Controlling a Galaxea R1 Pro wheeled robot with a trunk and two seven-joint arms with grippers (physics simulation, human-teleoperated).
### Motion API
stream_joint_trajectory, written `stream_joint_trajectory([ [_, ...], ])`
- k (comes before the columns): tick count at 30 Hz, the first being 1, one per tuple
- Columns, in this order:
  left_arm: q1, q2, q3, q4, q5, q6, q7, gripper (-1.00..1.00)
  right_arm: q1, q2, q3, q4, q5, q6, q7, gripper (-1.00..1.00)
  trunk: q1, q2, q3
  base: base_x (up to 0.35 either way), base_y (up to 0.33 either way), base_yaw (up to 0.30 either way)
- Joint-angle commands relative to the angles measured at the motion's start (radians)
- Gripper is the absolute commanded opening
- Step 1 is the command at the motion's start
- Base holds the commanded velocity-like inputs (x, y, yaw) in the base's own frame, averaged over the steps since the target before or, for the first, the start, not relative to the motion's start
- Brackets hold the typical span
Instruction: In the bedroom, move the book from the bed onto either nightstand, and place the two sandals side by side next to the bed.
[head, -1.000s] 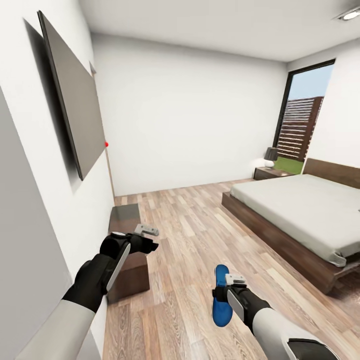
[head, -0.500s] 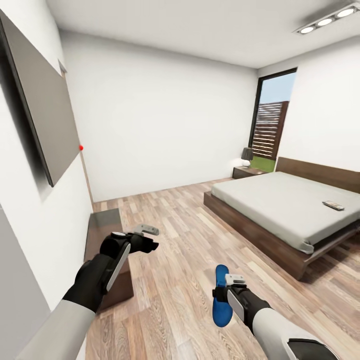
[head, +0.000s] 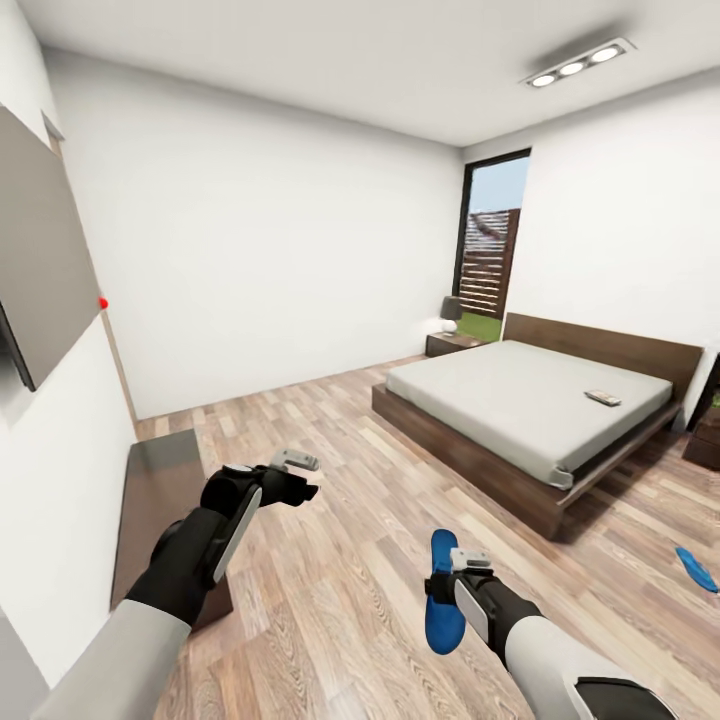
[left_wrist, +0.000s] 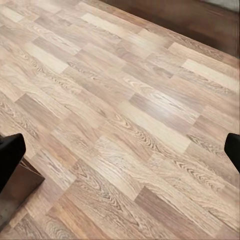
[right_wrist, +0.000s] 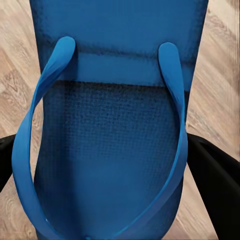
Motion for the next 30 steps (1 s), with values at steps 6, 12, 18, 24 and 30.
stream_joint_trajectory([
  [6, 0.000, 0.000, 0.000, -0.001, -0.003, 0.004, -0.004, 1.00, 0.000, 0.001, -0.007, -0.002, -0.001, 0.005, -0.003, -1.00, 0.000, -0.001, 0.003, 0.000, 0.000, -0.277],
  [12, 0.000, 0.000, 0.000, -0.001, -0.004, 0.004, -0.004, 1.00, 0.000, 0.002, -0.007, -0.002, -0.001, 0.004, -0.003, -1.00, 0.000, -0.001, 0.006, 0.000, 0.000, -0.278],
  [18, 0.000, 0.000, 0.000, -0.001, -0.004, 0.004, -0.004, 1.00, 0.000, 0.002, -0.007, -0.002, 0.000, 0.004, -0.003, -1.00, 0.000, -0.001, 0.008, 0.000, 0.000, -0.279],
  [24, 0.000, 0.001, 0.000, -0.001, -0.004, 0.004, -0.004, 1.00, 0.000, 0.002, -0.007, -0.002, -0.001, 0.004, -0.003, -1.00, 0.000, -0.001, 0.011, 0.000, 0.000, -0.279],
  [30, 0.000, 0.000, 0.000, -0.001, -0.004, 0.004, -0.004, 1.00, 0.000, 0.002, -0.007, -0.002, -0.001, 0.004, -0.003, -1.00, 0.000, -0.001, 0.013, 0.000, 0.000, -0.279],
])
